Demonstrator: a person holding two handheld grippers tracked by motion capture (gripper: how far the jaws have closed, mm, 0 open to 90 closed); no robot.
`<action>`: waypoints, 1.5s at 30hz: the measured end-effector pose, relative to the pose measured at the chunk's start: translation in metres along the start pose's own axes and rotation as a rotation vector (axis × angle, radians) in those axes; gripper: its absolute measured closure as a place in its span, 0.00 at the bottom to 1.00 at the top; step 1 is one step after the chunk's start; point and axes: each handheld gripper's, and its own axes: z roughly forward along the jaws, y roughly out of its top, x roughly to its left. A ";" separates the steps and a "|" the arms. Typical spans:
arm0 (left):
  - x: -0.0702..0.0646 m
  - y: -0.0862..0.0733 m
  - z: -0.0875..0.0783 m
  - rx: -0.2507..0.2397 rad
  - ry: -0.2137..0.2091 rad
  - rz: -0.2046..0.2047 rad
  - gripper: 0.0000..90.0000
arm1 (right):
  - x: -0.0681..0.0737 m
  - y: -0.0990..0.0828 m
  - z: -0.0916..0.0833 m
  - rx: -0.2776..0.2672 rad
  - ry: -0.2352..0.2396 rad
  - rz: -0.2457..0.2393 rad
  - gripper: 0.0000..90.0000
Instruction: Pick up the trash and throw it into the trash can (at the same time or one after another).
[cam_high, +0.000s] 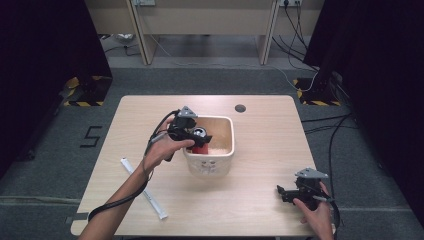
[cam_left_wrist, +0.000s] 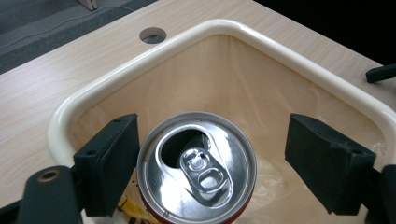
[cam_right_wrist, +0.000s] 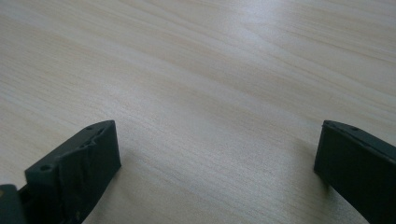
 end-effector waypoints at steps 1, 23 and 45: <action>-0.001 0.002 -0.005 -0.010 0.002 0.000 0.19 | 0.000 0.000 0.000 0.000 0.000 0.000 0.00; 0.007 -0.001 -0.055 -0.042 0.061 -0.007 0.18 | 0.000 0.000 0.000 0.000 0.000 -0.001 0.00; 0.016 -0.036 -0.076 -0.055 0.110 -0.037 0.18 | 0.000 0.000 0.000 0.000 0.000 -0.001 0.00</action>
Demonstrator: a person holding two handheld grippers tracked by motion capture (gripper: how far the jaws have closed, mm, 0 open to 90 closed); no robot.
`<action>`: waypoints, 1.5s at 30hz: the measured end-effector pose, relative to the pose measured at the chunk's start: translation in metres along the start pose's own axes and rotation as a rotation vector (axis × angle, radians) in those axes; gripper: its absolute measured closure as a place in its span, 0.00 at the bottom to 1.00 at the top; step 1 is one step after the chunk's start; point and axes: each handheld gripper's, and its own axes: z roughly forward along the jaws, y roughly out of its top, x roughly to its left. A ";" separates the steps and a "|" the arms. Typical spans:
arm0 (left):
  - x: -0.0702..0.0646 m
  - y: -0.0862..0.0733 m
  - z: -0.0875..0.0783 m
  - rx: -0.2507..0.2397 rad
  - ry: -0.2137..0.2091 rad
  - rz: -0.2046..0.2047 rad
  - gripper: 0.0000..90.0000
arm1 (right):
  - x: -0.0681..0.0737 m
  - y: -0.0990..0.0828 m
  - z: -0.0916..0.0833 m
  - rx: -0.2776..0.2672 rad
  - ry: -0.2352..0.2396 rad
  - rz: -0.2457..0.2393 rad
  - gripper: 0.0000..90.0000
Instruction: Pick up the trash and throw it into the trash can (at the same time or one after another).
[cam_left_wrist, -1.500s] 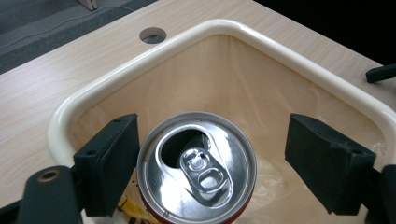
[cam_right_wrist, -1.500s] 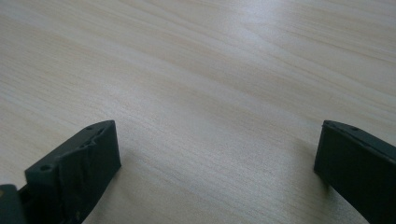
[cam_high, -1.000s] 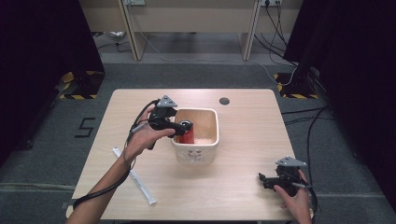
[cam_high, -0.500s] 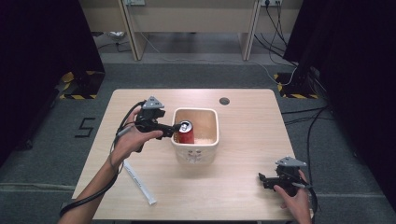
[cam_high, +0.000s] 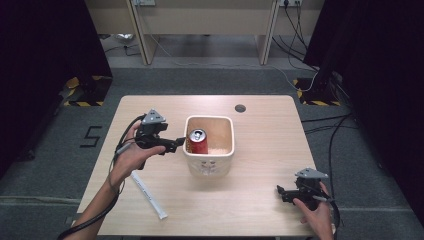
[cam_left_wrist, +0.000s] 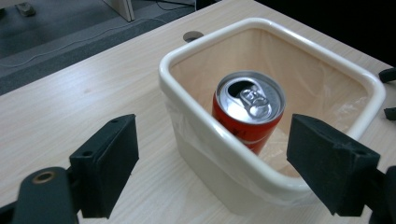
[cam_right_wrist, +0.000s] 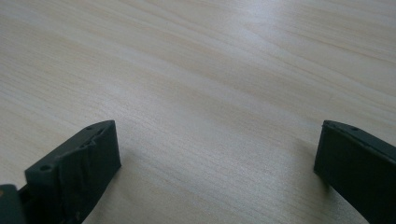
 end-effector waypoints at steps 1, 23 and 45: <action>0.000 -0.002 0.000 0.003 0.003 -0.002 0.18 | 0.000 0.000 0.000 0.000 0.000 0.000 0.00; 0.009 -0.055 -0.005 0.027 0.061 -0.062 0.19 | 0.000 0.000 0.000 0.001 0.000 0.001 0.00; 0.014 -0.100 -0.009 0.058 0.128 -0.117 0.19 | 0.000 0.000 0.000 0.001 0.000 0.001 0.00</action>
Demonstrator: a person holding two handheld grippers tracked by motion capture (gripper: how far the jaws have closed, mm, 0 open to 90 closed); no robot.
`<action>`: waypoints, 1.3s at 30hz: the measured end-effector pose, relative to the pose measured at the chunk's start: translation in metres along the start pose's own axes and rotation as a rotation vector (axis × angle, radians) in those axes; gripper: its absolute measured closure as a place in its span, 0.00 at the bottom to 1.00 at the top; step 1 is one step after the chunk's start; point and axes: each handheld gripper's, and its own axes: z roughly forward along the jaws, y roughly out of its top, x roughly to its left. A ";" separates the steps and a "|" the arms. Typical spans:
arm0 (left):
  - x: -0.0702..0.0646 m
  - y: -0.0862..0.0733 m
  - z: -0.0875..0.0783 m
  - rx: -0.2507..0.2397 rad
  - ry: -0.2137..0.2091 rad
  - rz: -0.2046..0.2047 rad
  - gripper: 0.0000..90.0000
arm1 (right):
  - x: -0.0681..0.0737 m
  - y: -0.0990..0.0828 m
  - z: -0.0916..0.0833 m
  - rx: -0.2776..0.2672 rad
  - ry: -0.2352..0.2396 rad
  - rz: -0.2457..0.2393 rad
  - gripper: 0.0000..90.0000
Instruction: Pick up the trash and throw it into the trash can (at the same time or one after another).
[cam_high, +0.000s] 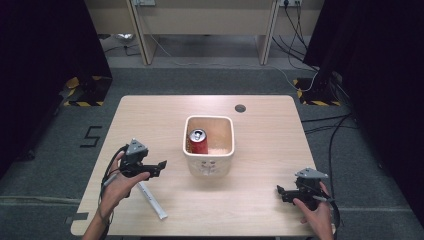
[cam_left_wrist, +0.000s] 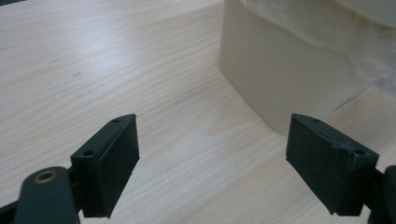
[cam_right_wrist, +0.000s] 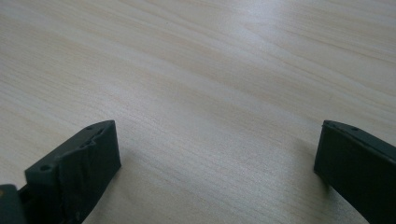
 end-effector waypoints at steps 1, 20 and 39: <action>0.001 -0.002 0.000 0.000 0.001 -0.001 0.19 | 0.000 0.000 0.000 0.000 0.000 0.000 0.00; 0.010 -0.038 0.006 0.050 0.089 -0.036 0.19 | 0.000 0.000 0.000 0.000 0.000 0.000 0.00; 0.025 -0.067 0.006 0.093 0.172 -0.095 0.20 | 0.000 0.000 0.000 0.000 0.001 0.002 0.00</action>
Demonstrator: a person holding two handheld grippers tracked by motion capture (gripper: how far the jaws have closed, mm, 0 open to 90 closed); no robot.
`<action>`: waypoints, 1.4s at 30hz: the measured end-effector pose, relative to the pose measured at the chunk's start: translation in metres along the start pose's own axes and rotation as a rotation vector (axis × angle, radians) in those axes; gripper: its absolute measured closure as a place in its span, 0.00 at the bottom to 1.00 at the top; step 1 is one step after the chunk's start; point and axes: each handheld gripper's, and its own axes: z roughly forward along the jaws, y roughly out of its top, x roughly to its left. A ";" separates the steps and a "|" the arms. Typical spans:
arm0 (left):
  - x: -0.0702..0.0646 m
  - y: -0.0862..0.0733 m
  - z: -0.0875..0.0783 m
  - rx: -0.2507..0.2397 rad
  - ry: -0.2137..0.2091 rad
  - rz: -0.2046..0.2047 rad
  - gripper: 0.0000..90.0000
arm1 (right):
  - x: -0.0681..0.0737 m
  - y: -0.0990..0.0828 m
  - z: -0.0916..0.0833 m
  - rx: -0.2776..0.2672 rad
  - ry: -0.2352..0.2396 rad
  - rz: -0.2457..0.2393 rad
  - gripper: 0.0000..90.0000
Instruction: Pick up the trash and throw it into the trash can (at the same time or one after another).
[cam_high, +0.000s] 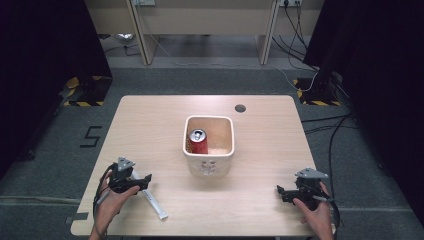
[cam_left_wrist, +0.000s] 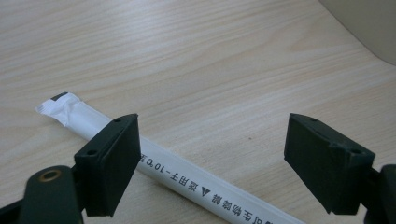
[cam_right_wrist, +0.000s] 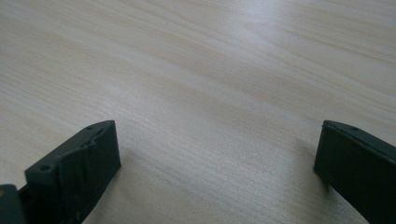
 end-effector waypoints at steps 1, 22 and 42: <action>0.000 0.000 0.000 0.001 0.004 -0.001 0.20 | 0.000 0.000 0.000 0.000 0.000 0.000 0.00; 0.012 -0.013 0.003 0.030 0.052 -0.041 0.20 | 0.000 0.000 0.000 0.000 0.000 0.000 0.00; 0.003 -0.001 0.022 0.037 -0.039 0.033 0.53 | 0.000 0.000 0.000 0.000 -0.001 0.000 0.01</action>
